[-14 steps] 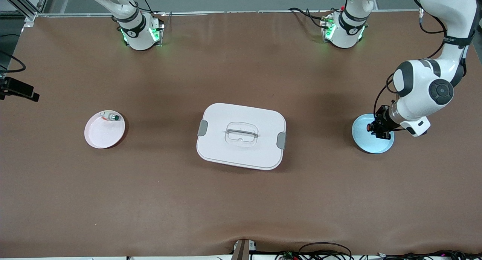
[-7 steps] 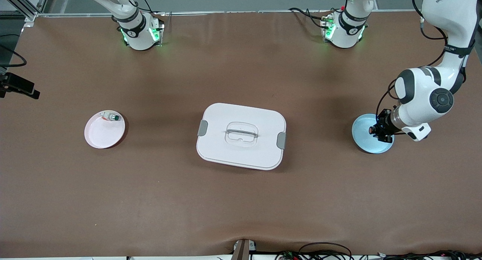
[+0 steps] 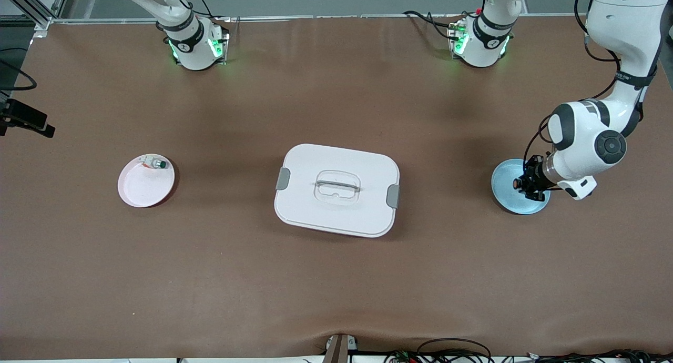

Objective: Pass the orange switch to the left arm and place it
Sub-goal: 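Lower the switch with the left gripper onto the light-blue plate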

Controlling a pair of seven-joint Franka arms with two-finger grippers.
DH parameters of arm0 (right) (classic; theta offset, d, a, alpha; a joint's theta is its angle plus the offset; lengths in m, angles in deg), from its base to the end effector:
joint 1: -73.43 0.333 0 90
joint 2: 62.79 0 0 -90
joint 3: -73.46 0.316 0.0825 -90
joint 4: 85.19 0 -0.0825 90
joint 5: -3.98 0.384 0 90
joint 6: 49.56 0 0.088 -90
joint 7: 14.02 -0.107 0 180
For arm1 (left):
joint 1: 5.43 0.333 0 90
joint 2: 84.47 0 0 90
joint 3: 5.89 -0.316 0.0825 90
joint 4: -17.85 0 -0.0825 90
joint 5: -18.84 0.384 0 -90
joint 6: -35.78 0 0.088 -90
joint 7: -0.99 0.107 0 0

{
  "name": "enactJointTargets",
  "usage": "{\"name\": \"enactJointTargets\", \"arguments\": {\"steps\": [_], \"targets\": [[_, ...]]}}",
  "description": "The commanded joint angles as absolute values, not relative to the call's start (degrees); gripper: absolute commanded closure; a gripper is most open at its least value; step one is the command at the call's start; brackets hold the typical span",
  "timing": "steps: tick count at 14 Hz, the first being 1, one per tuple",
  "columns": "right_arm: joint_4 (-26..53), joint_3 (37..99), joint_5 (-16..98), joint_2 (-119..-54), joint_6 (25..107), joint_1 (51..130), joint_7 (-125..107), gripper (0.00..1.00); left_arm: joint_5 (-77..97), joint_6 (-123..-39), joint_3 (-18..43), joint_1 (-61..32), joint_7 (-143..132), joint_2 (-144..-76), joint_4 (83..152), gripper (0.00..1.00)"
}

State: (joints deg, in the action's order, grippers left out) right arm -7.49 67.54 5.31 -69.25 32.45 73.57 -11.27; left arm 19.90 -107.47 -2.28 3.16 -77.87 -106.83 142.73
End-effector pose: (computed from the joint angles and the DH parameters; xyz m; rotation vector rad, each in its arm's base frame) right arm 0.5726 -0.0511 0.6490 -3.1260 0.0776 0.0563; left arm 0.5521 0.0475 0.2031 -2.3255 -2.0644 0.0981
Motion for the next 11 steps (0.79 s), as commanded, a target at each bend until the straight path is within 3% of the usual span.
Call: {"name": "enactJointTargets", "arguments": {"steps": [1,9,11], "targets": [[-5.12,67.57,5.65,-67.19,33.06,74.22,-11.21,0.0,21.74,-108.88,-2.02,3.8,-77.49,-108.02,142.39,1.0],[-3.36,67.48,5.65,-66.05,34.11,74.14,-11.21,0.0,21.92,-110.2,-2.02,4.32,-77.49,-109.34,142.74,1.0],[-3.36,67.48,5.65,-66.05,34.29,74.14,-11.21,0.0,21.92,-110.55,-2.02,4.32,-77.49,-109.52,143.09,0.95]]}}
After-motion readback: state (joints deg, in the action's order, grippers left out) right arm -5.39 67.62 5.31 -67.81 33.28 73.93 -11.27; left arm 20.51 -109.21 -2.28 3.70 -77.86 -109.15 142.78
